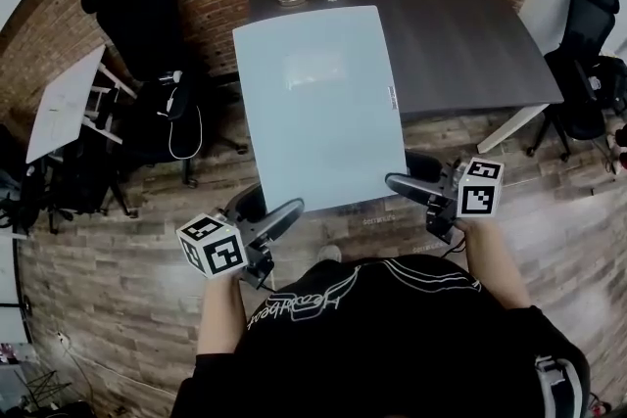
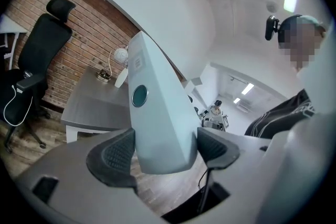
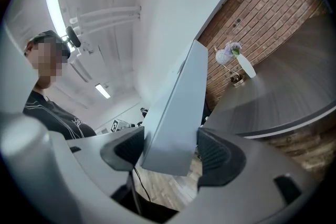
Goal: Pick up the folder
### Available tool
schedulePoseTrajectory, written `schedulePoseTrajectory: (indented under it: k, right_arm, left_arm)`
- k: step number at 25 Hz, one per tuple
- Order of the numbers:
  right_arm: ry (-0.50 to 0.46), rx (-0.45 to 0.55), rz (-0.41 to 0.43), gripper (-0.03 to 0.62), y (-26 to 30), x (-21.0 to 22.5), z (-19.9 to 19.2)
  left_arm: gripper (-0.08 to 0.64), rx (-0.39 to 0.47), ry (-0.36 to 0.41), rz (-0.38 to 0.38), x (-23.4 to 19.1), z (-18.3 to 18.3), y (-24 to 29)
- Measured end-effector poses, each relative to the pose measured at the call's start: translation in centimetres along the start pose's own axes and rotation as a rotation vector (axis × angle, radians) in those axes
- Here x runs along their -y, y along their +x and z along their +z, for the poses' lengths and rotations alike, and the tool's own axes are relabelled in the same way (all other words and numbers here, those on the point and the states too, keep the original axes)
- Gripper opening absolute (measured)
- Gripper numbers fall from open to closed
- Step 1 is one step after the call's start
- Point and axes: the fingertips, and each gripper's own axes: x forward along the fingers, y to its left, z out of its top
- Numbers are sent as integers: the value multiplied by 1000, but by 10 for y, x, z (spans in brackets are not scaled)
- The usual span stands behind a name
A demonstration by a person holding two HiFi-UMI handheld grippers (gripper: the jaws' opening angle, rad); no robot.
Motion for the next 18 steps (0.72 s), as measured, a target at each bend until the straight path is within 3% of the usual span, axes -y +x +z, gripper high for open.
schedulePoseTrajectory:
  k: [18]
  right_arm:
    - [-39,1,12,276,-43,-21,-10]
  left_arm:
    - [354,30,37,32,47,-19,5]
